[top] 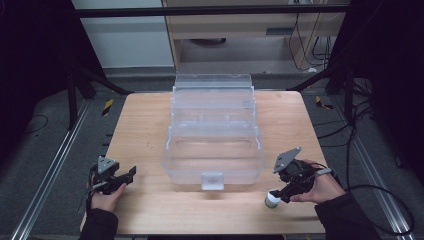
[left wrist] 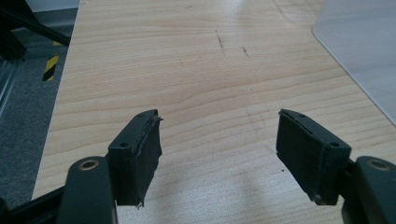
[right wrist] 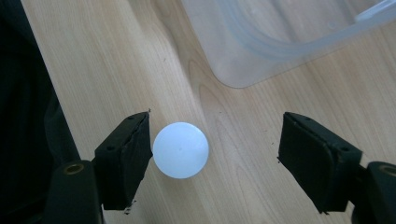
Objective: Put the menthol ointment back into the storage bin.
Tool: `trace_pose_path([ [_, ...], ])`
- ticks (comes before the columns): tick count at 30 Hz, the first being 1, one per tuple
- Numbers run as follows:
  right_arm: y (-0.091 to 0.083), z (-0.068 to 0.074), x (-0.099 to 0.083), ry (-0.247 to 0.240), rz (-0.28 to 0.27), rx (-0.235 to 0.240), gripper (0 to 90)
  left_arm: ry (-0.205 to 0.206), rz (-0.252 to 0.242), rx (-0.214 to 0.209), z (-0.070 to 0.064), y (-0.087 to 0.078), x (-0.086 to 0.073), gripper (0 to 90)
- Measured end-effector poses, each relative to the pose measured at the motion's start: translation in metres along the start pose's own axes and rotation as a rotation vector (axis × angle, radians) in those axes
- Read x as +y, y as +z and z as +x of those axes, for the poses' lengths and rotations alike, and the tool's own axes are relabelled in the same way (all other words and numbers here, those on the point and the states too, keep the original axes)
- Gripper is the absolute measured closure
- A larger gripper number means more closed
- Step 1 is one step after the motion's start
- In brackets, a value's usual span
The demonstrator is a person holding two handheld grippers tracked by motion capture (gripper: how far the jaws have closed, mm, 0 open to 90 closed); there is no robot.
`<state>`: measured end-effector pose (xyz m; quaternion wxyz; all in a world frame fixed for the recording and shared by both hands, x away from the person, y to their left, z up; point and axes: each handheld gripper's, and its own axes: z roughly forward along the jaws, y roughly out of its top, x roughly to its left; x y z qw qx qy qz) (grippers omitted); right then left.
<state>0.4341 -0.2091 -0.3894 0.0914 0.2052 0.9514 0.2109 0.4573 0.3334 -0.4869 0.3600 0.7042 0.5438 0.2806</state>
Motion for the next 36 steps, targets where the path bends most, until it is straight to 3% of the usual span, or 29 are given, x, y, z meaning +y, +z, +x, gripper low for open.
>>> trace_pose_path([
  [16, 0.025, 0.009, -0.003, -0.079, 0.13, 0.059, 34.7, 0.009, 0.006, 0.0, 0.0, 0.0, 0.0, 30.3],
  [18, 0.029, 0.01, -0.003, -0.065, 0.156, 0.065, 35.4, 0.008, 0.006, 0.002, 0.0, 0.0, 0.0, 30.3],
  [25, 0.039, 0.012, -0.002, -0.096, 0.204, 0.074, 38.5, 0.013, 0.009, 0.003, -0.001, 0.0, 0.0, 30.4],
  [36, 0.051, 0.009, 0.001, -0.103, 0.262, 0.095, 47.0, 0.018, 0.011, 0.004, 0.0, 0.001, 0.0, 30.7],
])
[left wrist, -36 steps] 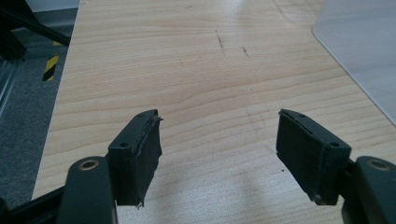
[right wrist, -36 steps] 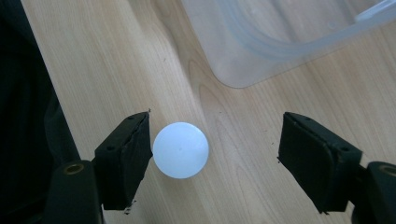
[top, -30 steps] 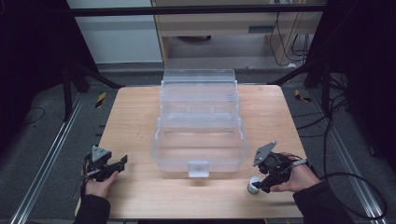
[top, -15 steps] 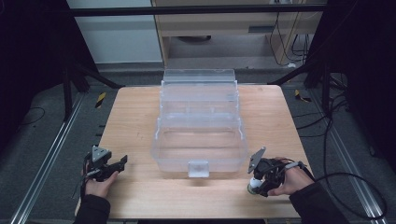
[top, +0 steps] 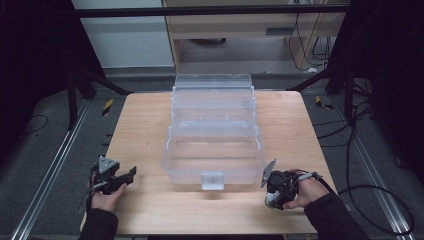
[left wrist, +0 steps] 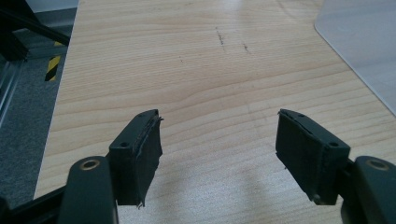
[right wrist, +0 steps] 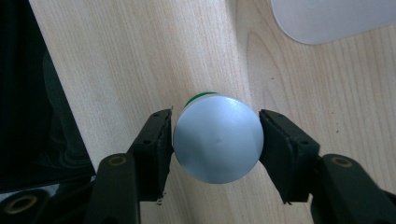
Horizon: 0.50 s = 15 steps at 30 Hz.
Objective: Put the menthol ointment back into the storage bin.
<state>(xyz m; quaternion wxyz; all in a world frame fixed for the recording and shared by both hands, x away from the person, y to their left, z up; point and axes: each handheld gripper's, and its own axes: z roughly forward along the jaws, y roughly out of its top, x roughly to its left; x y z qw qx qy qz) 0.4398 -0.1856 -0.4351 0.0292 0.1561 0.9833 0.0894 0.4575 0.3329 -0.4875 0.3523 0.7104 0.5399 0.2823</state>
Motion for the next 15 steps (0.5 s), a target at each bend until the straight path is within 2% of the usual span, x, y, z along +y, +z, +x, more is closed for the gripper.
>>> trace_pose_path([
  [12, -0.0004, -0.0004, 0.0006, 0.014, 0.028, 0.011, 50.1, 0.005, 0.005, 0.002, -0.0007, 0.0006, -0.0001, 30.7],
  [15, -0.0039, -0.0006, 0.0, 0.029, 0.019, 0.014, 50.1, 0.006, 0.006, 0.001, -0.0007, 0.0005, 0.0, 30.7],
])
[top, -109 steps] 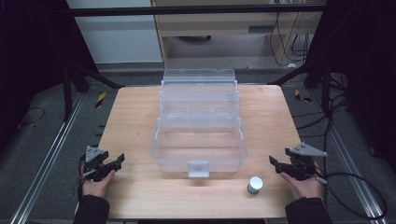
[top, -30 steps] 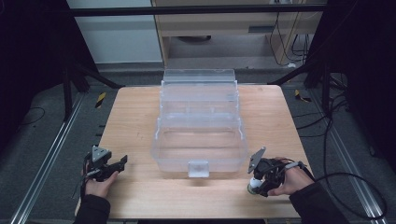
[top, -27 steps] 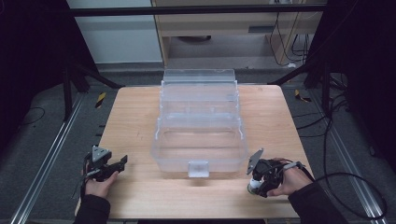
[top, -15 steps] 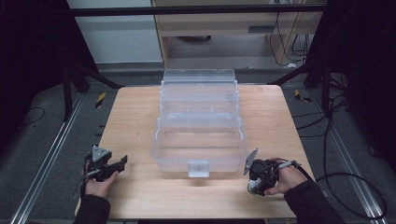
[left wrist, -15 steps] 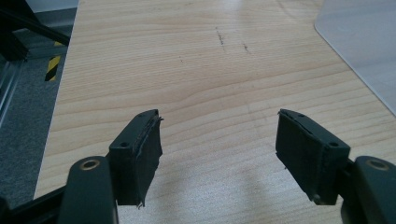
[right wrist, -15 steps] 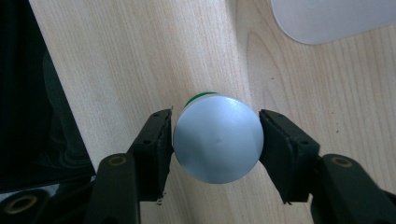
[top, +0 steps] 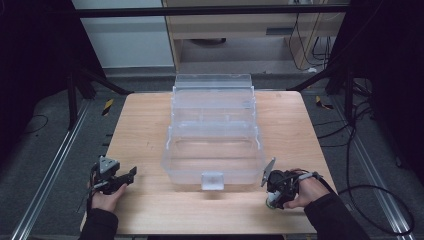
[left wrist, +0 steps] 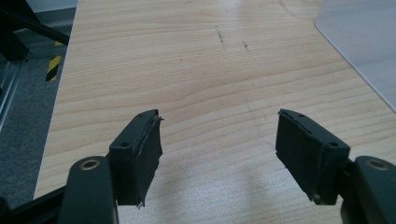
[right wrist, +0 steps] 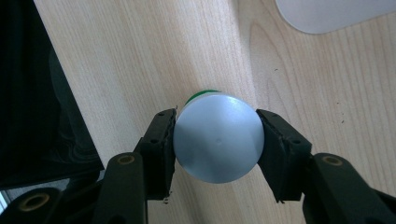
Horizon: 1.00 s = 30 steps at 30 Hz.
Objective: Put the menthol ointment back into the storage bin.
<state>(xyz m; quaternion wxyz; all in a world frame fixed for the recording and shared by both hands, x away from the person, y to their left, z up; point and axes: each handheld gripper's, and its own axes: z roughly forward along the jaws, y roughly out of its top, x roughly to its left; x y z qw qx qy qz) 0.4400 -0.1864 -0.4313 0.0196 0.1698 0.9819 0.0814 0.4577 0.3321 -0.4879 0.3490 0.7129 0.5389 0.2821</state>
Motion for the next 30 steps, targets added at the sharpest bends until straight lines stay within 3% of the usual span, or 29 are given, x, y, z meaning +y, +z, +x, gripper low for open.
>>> trace_pose_path([
  [9, -0.022, 0.0, 0.0, 0.025, -0.063, -0.025, 50.1, 0.007, 0.005, -0.002, -0.001, 0.001, 0.0, 30.5],
  [26, -0.065, -0.004, 0.014, 0.105, -0.143, -0.015, 50.3, 0.009, 0.006, -0.003, -0.001, 0.001, 0.0, 30.5],
  [30, -0.074, -0.006, 0.017, 0.096, -0.158, -0.029, 50.2, 0.011, 0.008, -0.004, -0.003, 0.002, 0.0, 30.5],
])
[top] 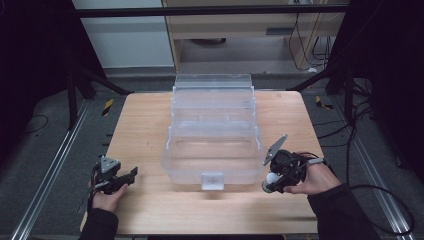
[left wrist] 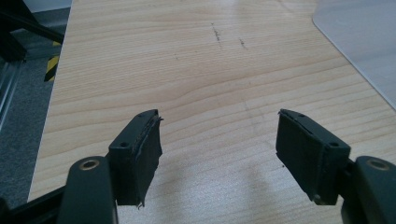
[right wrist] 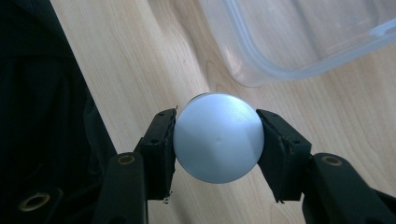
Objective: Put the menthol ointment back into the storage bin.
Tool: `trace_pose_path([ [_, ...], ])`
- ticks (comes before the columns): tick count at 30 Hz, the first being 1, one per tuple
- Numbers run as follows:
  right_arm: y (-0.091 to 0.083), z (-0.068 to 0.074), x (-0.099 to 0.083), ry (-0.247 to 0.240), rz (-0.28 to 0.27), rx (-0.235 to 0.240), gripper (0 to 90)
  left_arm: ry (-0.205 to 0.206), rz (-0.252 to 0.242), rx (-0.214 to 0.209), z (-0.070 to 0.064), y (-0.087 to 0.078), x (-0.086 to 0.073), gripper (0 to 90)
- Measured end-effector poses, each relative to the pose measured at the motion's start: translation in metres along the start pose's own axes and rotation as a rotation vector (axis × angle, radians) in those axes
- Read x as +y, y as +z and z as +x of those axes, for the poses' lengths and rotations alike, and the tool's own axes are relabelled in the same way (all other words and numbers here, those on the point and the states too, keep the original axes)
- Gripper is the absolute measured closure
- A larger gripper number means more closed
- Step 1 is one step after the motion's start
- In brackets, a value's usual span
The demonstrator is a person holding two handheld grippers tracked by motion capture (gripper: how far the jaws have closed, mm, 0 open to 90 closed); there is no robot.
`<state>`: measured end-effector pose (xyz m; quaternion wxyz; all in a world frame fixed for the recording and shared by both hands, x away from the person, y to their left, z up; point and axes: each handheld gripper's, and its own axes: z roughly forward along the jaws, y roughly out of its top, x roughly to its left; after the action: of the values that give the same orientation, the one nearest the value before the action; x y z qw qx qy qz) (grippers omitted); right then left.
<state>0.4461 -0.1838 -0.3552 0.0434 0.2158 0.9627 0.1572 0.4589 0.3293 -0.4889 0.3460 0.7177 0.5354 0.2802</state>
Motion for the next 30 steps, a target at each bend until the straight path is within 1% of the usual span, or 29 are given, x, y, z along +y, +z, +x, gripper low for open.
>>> trace_pose_path([
  [8, -0.014, -0.001, 0.01, 0.006, -0.023, 0.001, 50.2, 0.0, 0.005, -0.005, -0.001, 0.001, 0.0, 30.5],
  [10, -0.016, -0.002, 0.013, -0.004, -0.03, 0.0, 50.3, 0.003, 0.004, -0.006, -0.001, 0.001, 0.0, 30.5],
  [11, -0.018, -0.002, 0.015, 0.005, -0.031, 0.002, 50.3, 0.002, 0.003, -0.005, -0.001, 0.001, 0.0, 30.5],
  [13, -0.02, -0.002, 0.018, 0.004, -0.031, -0.005, 50.3, 0.001, 0.001, -0.003, 0.0, 0.001, 0.001, 30.5],
  [14, -0.021, -0.002, 0.021, -0.006, -0.031, -0.007, 50.3, 0.0, 0.0, -0.002, 0.0, 0.001, 0.001, 30.5],
  [17, -0.025, -0.002, 0.025, -0.004, -0.035, -0.011, 50.3, 0.001, 0.0, -0.002, 0.0, 0.001, 0.0, 30.5],
  [19, -0.028, -0.004, 0.027, -0.014, -0.046, -0.02, 50.2, 0.004, 0.004, -0.005, 0.0, 0.001, 0.0, 30.5],
  [20, -0.029, -0.003, 0.029, -0.008, -0.05, -0.023, 50.2, 0.004, 0.003, -0.005, 0.0, 0.001, 0.0, 30.5],
  [21, -0.03, -0.004, 0.029, -0.015, -0.059, -0.028, 50.2, 0.005, 0.004, -0.007, -0.001, 0.001, 0.0, 30.5],
  [22, -0.031, -0.004, 0.031, -0.003, -0.067, -0.03, 50.2, 0.006, 0.003, -0.007, -0.001, 0.001, 0.0, 30.5],
  [25, -0.031, -0.007, 0.034, -0.011, -0.077, -0.042, 50.2, 0.006, 0.0, -0.008, -0.001, 0.001, 0.001, 30.4],
  [26, -0.031, -0.007, 0.035, -0.001, -0.079, -0.044, 50.2, 0.007, 0.002, -0.008, -0.001, 0.001, 0.001, 30.4],
  [29, -0.032, -0.011, 0.038, -0.002, -0.087, -0.045, 50.2, 0.009, 0.005, -0.009, -0.001, 0.002, 0.001, 30.4],
  [30, -0.033, -0.012, 0.039, 0.008, -0.09, -0.047, 50.2, 0.009, 0.004, -0.009, -0.001, 0.002, 0.001, 30.4],
])
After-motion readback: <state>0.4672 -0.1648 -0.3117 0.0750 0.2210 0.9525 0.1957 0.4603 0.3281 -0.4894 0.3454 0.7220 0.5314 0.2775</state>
